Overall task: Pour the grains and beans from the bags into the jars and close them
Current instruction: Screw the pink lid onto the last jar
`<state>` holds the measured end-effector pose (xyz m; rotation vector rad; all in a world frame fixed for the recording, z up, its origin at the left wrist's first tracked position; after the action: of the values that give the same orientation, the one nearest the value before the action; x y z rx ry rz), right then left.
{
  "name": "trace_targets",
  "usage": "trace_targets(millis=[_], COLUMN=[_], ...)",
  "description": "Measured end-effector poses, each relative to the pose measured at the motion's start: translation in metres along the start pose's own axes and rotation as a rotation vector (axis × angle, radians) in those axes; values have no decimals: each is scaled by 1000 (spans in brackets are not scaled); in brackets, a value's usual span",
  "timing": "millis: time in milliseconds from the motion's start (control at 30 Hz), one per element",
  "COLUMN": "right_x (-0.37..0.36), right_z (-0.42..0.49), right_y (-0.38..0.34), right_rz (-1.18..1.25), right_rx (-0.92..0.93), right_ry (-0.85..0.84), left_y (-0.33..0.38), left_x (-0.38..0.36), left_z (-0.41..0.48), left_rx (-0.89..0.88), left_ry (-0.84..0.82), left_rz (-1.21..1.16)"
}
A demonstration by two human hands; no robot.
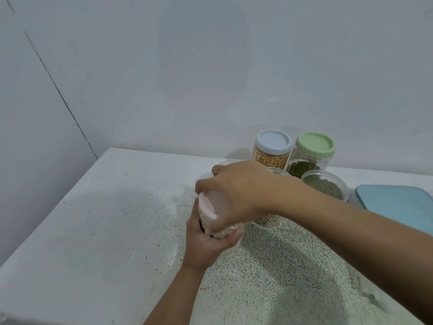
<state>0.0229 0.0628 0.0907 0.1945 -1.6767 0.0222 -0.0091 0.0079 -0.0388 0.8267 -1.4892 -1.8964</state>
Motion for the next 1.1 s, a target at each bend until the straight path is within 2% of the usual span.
trace_targets(millis=[100,267,333,400,533,633,767,900,1033,1100], right_x=[-2,-17,-17,-14,2,2,-4,-10,-10,-2], right_z=[2,-3,-3,-3,-8,-9,-2,0,-1,-3], right_y=[4,9,7,2,-12,-3,15,20,31,38], right_rz=[-77,-15,-22,38,309,330,341,94,-41,-71], right_rx=[-85,-256,-265,-172,131,149,9,-167,-345,-358], right_ry=[83,140,156,130,-31,-121,-21,170,179,159], left_y=[-1,-5,-6,-6,-8,-10,-11,-10,-6,-5], left_x=[0,3,1,-1,1,4,3,2,0,0], left_z=[1,3,2,2,2,3,5,3,3,4], left_rx=[-5,-7,0,7,10,3,12,11,-9,-15], left_ry=[-3,-7,-25,-43,-7,21,10,-1,-16,-23], left_rz=[-9,-13,-21,-34,-29,-17,-33,-20,-33,-46])
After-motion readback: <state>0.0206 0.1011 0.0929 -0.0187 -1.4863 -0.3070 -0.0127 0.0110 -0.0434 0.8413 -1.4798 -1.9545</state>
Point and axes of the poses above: each hand's wrist, its own z-axis towards the middle knuckle, its own x-axis out of the back of the hand, y = z × x, the point moved 9 cm from there along z, towards the middle knuckle, and after that the axes turned 7 degrees about x, right-handed, at the moved point
